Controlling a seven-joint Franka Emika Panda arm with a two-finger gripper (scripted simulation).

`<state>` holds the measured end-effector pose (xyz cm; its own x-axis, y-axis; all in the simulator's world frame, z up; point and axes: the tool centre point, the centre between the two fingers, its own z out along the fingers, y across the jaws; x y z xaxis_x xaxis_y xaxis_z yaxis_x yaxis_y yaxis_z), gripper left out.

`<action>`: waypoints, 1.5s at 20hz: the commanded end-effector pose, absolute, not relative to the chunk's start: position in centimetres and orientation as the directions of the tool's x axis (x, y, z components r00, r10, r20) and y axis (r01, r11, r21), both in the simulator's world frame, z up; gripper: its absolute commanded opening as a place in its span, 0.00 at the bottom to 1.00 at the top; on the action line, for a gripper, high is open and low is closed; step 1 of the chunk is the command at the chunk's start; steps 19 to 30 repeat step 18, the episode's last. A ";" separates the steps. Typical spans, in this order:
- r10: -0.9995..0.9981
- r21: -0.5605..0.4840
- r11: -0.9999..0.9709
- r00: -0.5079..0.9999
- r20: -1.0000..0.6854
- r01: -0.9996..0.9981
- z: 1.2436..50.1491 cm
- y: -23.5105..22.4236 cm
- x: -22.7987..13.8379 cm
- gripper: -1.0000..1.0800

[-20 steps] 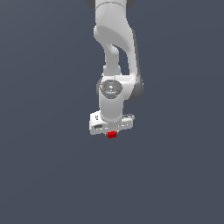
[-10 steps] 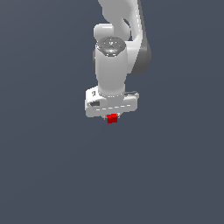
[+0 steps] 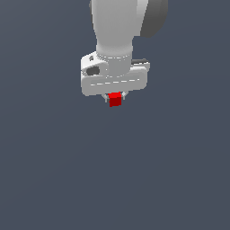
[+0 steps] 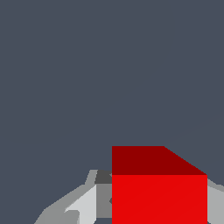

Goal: Pick up the red cube and move it to a goal position.

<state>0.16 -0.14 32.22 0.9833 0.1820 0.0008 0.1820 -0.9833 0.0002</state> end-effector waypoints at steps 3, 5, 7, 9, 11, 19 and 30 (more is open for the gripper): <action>0.182 0.000 -0.983 0.983 0.000 0.182 35.8 -0.1 -0.2 0.00; 0.182 0.000 -0.983 0.983 0.000 0.182 36.9 -0.1 -0.2 0.00; 0.182 0.000 -0.983 0.983 0.000 0.182 37.8 -0.1 -0.3 0.00; 0.182 0.000 -0.983 0.983 0.000 0.182 38.5 -0.1 -0.3 0.00; 0.182 0.000 -0.983 0.983 0.000 0.182 39.0 -0.1 -0.3 0.00; 0.182 0.000 -0.983 0.983 0.000 0.182 39.0 -0.1 -0.2 0.00; 0.182 0.000 -0.983 0.983 0.000 0.182 39.0 -0.1 -0.2 0.00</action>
